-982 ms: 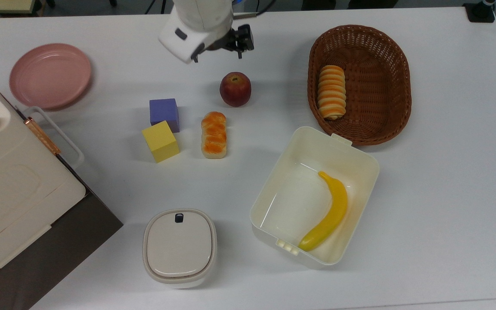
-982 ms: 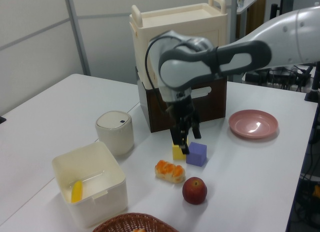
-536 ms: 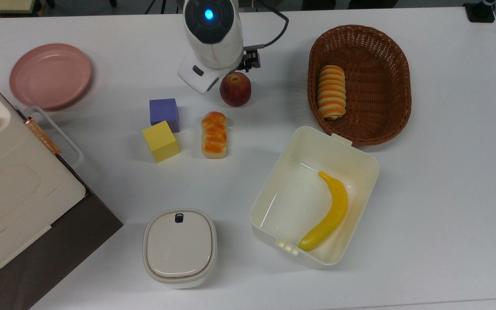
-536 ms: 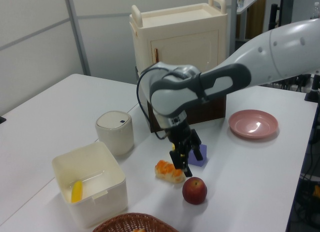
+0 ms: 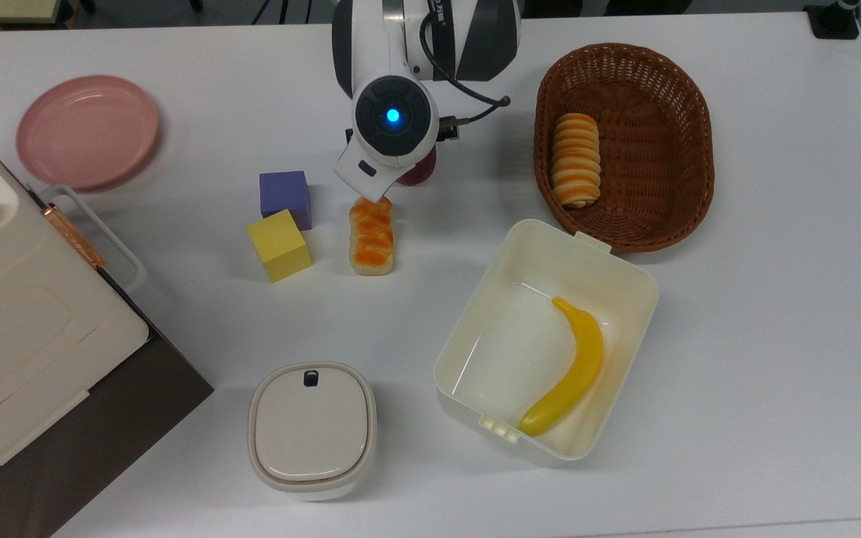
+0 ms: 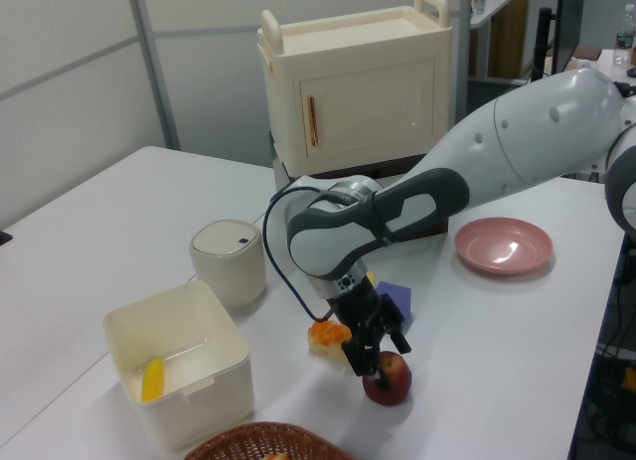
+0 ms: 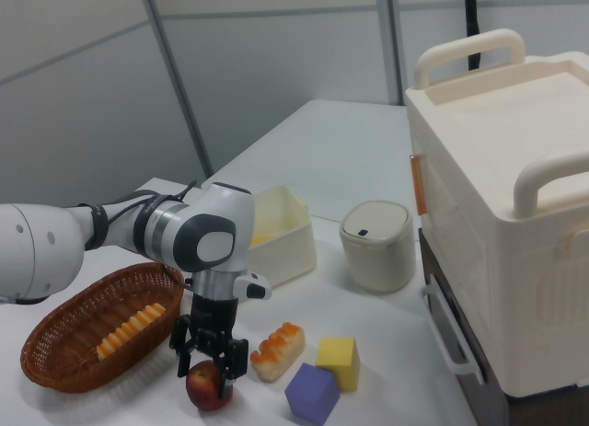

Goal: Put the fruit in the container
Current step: 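Move the gripper down over the red apple, then close the gripper on the red apple and lift it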

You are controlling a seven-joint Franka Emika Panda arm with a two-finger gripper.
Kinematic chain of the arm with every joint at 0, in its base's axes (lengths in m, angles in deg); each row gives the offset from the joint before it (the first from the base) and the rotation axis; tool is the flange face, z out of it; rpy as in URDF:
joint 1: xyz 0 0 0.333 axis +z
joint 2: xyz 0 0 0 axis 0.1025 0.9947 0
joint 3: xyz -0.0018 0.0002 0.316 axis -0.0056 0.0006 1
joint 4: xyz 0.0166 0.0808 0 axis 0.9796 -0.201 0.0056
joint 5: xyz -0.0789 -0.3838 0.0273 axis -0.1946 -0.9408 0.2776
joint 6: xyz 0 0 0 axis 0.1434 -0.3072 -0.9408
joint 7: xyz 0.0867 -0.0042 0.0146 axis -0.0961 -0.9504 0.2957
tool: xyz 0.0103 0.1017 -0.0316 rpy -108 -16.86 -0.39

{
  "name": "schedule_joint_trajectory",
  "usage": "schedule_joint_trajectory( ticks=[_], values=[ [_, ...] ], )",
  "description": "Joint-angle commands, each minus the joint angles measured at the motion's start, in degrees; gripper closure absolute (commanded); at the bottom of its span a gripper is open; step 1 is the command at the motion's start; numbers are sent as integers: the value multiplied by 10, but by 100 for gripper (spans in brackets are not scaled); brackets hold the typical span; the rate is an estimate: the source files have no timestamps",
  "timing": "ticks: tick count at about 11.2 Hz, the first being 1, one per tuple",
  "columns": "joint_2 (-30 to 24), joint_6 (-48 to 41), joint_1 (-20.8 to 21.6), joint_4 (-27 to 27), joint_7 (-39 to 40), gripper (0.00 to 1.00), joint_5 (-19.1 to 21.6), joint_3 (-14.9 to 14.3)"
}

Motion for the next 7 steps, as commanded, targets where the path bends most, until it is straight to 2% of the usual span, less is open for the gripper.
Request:
schedule_joint_trajectory(
  ticks=[1, 2, 3, 4, 5, 7],
  values=[
    [-6, 5, 15, -13, 3, 0, -1, -5],
    [-1, 8, 16, -13, 3, 15, -4, -5],
    [-1, 12, 18, -12, 2, 39, -5, -5],
    [-3, 12, 18, -9, 2, 55, -5, -5],
    [-6, 9, 18, -8, 2, 61, -6, -5],
    [-33, -2, 18, 2, -11, 61, -17, -5]
  ],
)
